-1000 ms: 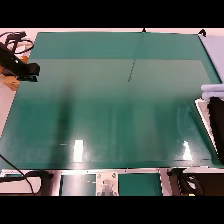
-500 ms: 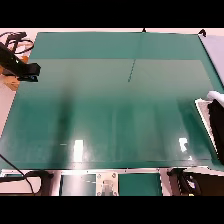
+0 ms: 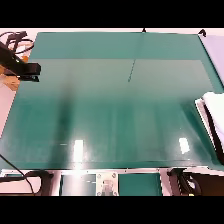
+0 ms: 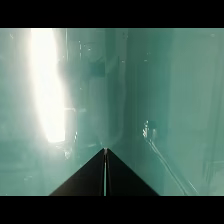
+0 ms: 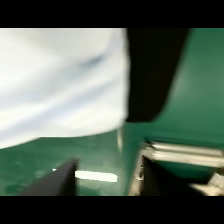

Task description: Fold the shirts.

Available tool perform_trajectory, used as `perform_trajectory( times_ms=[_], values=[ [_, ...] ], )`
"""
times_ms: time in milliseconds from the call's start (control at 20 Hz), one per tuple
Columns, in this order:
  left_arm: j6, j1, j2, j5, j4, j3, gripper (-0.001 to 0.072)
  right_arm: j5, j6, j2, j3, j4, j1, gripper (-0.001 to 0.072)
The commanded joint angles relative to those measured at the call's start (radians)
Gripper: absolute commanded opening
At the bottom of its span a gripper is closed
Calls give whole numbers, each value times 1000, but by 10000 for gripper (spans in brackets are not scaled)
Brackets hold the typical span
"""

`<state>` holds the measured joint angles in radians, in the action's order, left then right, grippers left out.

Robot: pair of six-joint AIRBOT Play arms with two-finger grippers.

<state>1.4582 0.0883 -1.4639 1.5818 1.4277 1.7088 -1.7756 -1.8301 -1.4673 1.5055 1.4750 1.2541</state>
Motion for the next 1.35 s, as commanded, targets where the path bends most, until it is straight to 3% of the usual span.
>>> perform_trajectory(
  times_ms=[0,100,300,600,750,950,1300],
  values=[
    [-4,0,2,-17,-3,0,24,129,80,-5,62,-282,-91,25],
    [0,0,3,6,-21,0,23,192,143,-2,124,-404,-209,16],
    [8,-1,100,-1,-156,-121,23,293,220,82,64,-406,-472,15],
    [34,0,510,-154,-288,-710,23,455,369,424,-518,-390,-779,15],
    [35,0,639,-179,-307,-896,23,591,365,600,-790,-395,-922,15],
    [0,0,649,-201,-305,-940,24,614,372,636,-888,-394,-1044,15],
    [1,0,649,-203,-307,-938,24,616,372,634,-888,-394,-1060,15]
  ],
)
